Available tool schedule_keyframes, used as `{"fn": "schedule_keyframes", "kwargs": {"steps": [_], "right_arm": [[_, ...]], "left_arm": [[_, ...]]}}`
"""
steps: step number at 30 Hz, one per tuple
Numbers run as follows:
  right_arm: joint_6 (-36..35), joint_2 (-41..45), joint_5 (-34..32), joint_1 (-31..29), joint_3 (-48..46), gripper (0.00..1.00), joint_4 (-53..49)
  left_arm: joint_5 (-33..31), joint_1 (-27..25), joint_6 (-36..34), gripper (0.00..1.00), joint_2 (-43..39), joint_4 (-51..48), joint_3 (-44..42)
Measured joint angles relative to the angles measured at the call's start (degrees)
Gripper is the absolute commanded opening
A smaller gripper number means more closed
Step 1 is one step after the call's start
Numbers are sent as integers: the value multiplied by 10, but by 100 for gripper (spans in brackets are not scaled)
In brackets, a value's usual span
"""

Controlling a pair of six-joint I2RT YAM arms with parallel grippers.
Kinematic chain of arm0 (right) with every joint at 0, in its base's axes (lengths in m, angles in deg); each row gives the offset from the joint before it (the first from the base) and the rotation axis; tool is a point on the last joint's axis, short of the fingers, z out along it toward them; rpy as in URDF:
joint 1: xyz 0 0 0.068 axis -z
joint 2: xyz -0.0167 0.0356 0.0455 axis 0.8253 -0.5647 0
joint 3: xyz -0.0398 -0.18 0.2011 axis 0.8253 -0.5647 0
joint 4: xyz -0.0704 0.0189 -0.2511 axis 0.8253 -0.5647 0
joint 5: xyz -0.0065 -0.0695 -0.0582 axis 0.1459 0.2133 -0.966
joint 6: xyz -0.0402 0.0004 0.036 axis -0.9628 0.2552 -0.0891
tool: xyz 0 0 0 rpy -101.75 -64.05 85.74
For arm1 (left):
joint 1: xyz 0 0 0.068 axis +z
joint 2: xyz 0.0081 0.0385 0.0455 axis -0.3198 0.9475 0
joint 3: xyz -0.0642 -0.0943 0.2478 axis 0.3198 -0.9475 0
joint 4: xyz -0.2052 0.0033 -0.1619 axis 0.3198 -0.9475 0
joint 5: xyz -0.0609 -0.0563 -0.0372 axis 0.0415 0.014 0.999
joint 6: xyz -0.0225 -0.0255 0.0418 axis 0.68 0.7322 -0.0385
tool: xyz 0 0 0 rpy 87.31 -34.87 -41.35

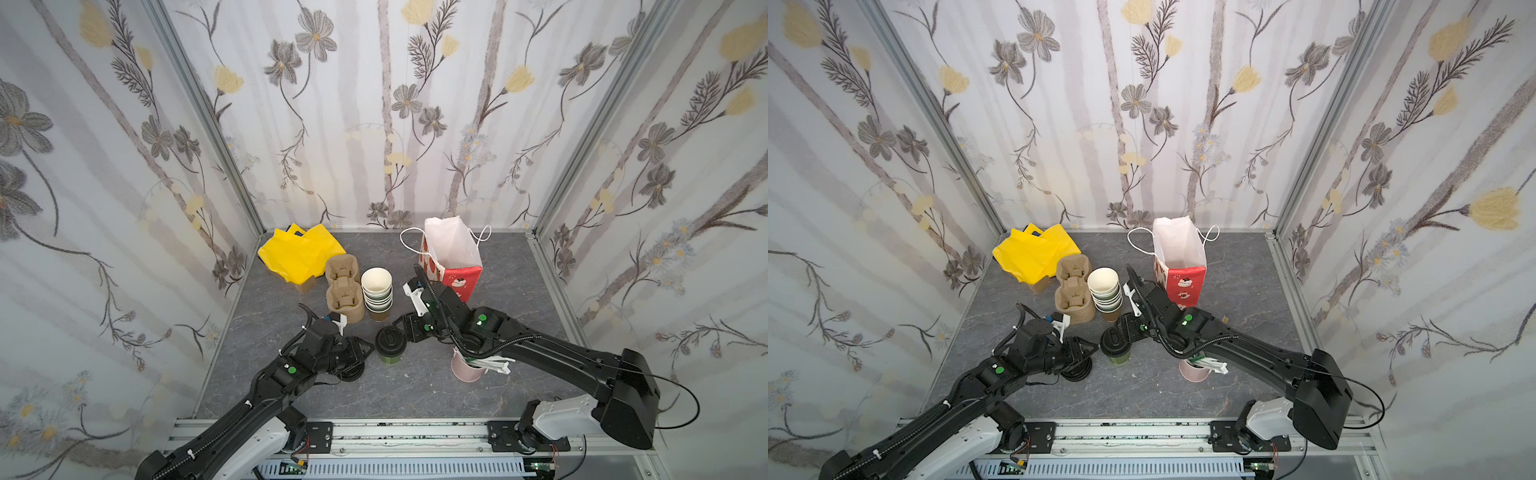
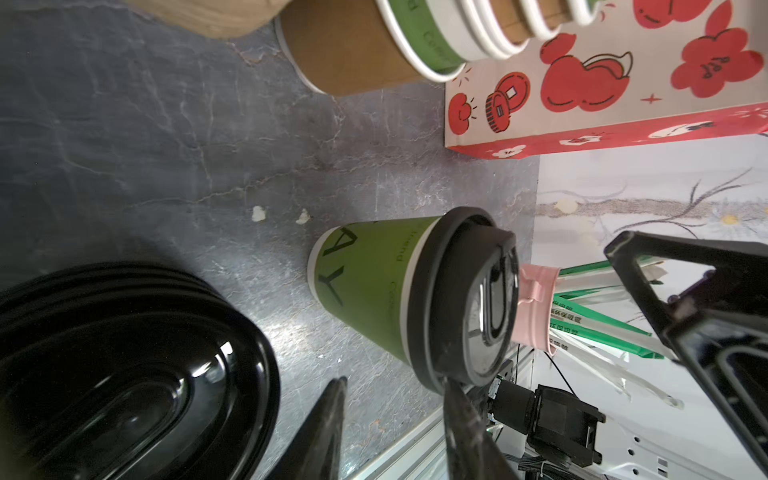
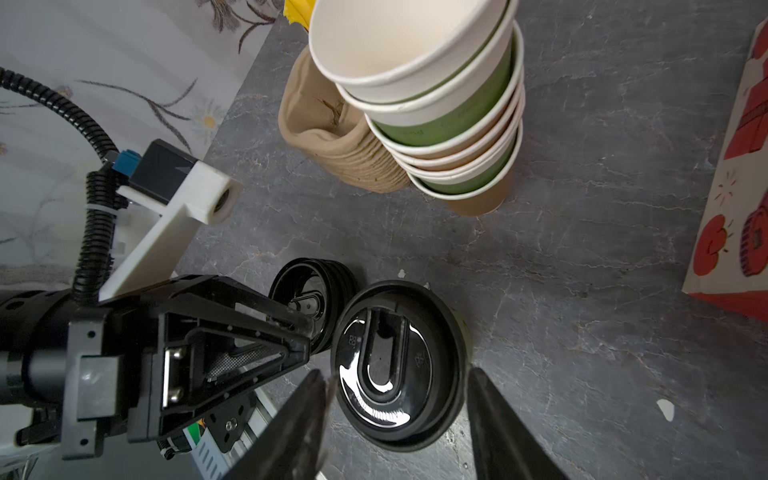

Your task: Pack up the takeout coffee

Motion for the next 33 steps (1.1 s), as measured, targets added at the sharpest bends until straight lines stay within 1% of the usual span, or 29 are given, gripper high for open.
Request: {"fn": "schedule_keyframes", "kwargs": {"steps": [8,12,29,33], "right_arm": [[5,-52,19,-5,1,57,-5],[9,-55,28,-6,1,58,-4],[19,-68,14,-11,-1,58,-25],[19,-70,12,-13,-3,57,-24]], "left_arm": [[11,0,-2,40,26,-6,10],[15,0,-8,39,40,-6,19],[20,0,-17,38,79,5,31],[21,0,-19,36,82,9,31]]}}
